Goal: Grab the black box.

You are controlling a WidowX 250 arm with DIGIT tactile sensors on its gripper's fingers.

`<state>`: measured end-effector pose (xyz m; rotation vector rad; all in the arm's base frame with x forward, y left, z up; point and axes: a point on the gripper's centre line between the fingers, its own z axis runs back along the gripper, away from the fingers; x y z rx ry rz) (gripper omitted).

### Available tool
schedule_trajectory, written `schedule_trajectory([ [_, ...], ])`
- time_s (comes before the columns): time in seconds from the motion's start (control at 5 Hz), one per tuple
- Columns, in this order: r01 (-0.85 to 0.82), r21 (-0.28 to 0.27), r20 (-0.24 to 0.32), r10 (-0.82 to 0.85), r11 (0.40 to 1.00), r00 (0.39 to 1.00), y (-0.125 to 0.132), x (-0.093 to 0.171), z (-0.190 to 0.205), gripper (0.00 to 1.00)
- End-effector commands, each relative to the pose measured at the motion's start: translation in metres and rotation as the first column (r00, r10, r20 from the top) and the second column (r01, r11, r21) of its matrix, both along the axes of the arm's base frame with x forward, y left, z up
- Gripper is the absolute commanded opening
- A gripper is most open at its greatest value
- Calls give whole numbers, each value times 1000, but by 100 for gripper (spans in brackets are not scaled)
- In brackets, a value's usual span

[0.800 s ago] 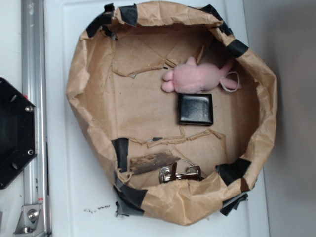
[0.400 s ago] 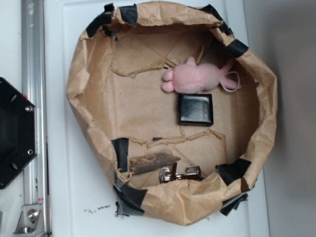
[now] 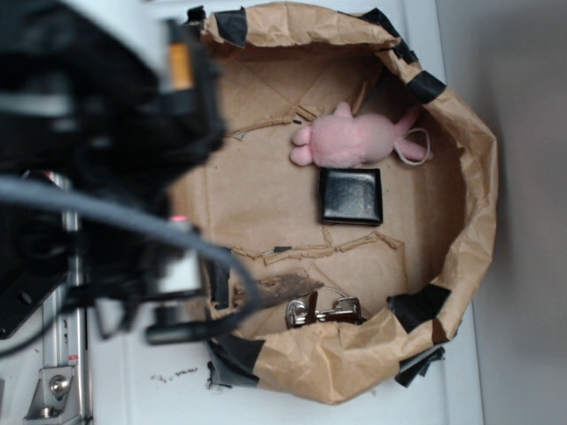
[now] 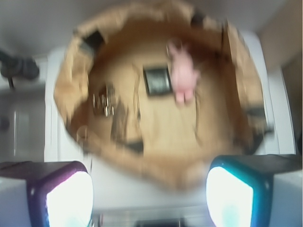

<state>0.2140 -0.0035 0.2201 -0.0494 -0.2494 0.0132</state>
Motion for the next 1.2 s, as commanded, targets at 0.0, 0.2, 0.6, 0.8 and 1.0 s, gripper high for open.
schedule_trajectory([
  [0.0,111,37,-22,-110,993,994,18,33,-71,100],
  [0.2,111,37,-22,-110,993,994,18,33,-71,100],
  [0.6,111,37,-22,-110,993,994,18,33,-71,100],
  [0.8,93,72,-14,-93,993,996,23,56,-101,100],
  [1.0,113,60,-29,-111,992,993,14,72,-123,100],
])
